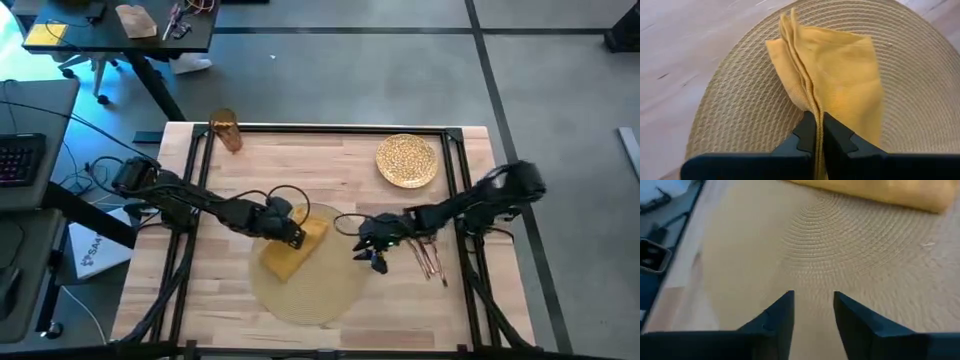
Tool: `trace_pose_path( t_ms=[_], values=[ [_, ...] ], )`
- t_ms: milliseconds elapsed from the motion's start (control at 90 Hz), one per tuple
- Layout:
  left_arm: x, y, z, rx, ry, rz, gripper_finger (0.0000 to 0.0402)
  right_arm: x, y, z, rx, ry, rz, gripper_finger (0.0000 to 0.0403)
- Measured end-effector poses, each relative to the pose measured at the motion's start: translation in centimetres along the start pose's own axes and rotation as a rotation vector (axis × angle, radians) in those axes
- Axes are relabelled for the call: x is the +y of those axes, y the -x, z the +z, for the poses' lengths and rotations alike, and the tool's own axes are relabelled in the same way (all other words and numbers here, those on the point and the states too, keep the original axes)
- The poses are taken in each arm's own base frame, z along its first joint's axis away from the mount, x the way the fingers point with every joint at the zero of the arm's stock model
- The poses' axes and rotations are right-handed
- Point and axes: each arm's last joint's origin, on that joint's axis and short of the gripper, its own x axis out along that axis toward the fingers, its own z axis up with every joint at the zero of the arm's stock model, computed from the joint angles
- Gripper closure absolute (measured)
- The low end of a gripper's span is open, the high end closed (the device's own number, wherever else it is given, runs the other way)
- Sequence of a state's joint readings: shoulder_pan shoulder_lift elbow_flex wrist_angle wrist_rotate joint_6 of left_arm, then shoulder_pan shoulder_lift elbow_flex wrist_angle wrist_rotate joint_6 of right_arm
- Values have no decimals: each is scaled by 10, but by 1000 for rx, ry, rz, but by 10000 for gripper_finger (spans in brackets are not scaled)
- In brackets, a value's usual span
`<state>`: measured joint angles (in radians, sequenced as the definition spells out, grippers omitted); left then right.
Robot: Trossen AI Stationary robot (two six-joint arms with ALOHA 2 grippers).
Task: Set table place
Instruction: Put the yellow table napkin to the left of the tablemat
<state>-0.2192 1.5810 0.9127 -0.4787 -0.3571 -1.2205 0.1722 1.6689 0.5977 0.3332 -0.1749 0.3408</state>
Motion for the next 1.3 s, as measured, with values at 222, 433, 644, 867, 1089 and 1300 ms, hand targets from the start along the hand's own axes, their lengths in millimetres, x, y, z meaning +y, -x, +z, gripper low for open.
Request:
trace_pose_path(
  t_ms=[222, 433, 644, 867, 1089, 1300],
  values=[
    [4, 5, -10, 38, 81, 48, 401, -8, -15, -7, 123, -176, -43, 396],
    [11, 17, -38, 49, 127, 168, 401, 2, 11, -14, 250, -294, -139, 401],
    [18, 29, -60, 36, 151, 254, 401, 6, 30, -15, 277, -338, -216, 403],
    [23, 30, -79, -26, 304, 325, 401, 6, 31, -13, 265, -372, -210, 403],
    [19, 16, -92, 8, 395, 344, 401, 7, 30, -11, 246, -381, -197, 403],
    [18, 16, -97, 65, 402, 348, 401, 7, 30, -11, 248, -380, -191, 403]
  ],
)
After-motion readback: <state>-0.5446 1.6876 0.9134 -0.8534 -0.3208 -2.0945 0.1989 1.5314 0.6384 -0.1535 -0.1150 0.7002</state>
